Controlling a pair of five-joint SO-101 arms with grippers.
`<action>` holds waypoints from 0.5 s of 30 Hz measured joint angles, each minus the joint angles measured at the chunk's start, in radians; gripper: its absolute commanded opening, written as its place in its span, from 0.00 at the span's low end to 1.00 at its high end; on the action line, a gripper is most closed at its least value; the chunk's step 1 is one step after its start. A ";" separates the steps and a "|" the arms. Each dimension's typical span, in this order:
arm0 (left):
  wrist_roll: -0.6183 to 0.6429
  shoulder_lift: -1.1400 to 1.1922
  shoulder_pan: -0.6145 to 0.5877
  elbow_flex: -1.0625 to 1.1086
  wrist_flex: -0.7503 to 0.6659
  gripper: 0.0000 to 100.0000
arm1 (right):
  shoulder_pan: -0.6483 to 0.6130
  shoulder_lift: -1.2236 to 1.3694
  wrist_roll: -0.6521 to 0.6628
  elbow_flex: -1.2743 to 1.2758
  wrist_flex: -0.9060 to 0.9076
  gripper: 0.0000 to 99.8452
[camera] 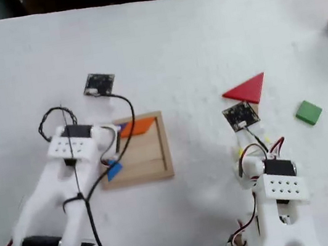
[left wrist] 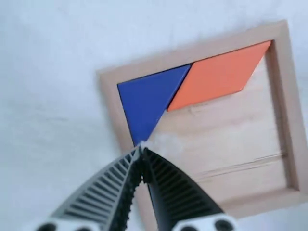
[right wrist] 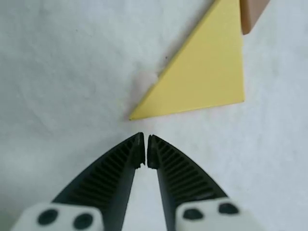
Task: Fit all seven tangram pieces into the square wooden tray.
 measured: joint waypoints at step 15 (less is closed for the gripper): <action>0.000 -0.187 -0.183 0.000 0.110 0.03 | 0.000 0.000 0.000 0.000 0.000 0.02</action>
